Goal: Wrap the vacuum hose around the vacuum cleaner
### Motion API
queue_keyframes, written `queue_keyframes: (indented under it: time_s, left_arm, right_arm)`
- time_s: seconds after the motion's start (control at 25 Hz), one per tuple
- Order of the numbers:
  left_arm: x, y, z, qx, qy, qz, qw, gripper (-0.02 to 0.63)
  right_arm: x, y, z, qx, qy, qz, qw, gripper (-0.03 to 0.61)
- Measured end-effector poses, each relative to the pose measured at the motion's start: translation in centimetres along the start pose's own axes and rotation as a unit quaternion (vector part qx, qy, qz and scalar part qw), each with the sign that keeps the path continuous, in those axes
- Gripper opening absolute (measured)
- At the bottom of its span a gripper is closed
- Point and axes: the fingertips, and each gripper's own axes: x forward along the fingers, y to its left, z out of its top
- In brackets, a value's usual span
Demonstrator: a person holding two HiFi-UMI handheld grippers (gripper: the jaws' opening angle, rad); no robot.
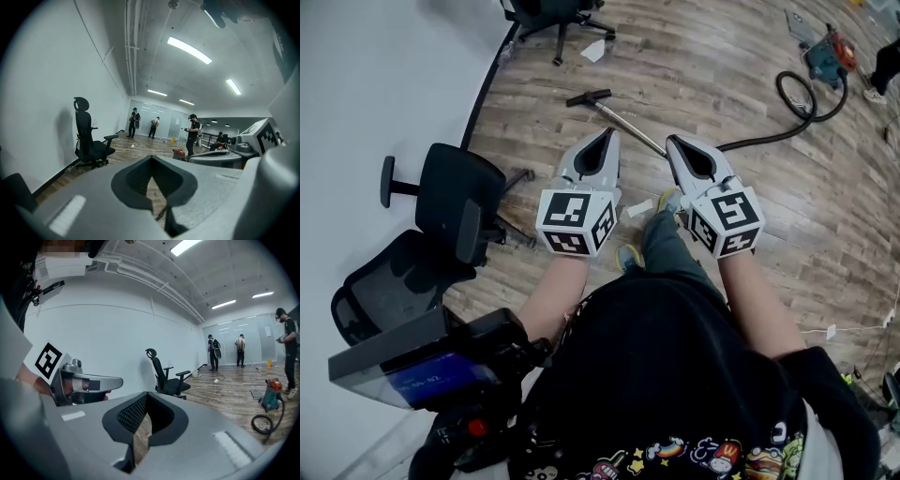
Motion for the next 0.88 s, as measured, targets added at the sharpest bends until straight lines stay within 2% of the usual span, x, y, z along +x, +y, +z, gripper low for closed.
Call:
queue_keyframes:
  time_s: [0.16,0.4,0.6,0.76,0.88]
  left_arm:
    - [6.0,1.2,-0.8,-0.006,0.024,0.008,0.9997,0.0]
    - [15.6,2.5,-2.7,-0.017,0.083,0.027,0.996,0.0]
    - [22.5,4.1,-4.0,-0.007,0.126,0.03,0.9915,0.0]
    - [25.9,6.0,-7.0,-0.007,0.157,0.034,0.9869,0.0]
    - [28.7,8.2,-10.9,-0.013,0.173,0.036,0.9843,0.0]
  right_arm:
    - [4.2,-4.4,0.0,0.01,0.008,0.012,1.0,0.024]
    - [9.7,-11.7,-1.4,0.036,0.033,0.045,0.998,0.023]
    - [13.5,-17.5,-2.0,0.055,0.053,0.043,0.996,0.023]
    - [15.9,-20.4,-4.3,0.067,0.072,0.031,0.995,0.023]
    - [18.5,-21.9,-7.4,0.062,0.08,0.024,0.995,0.023]
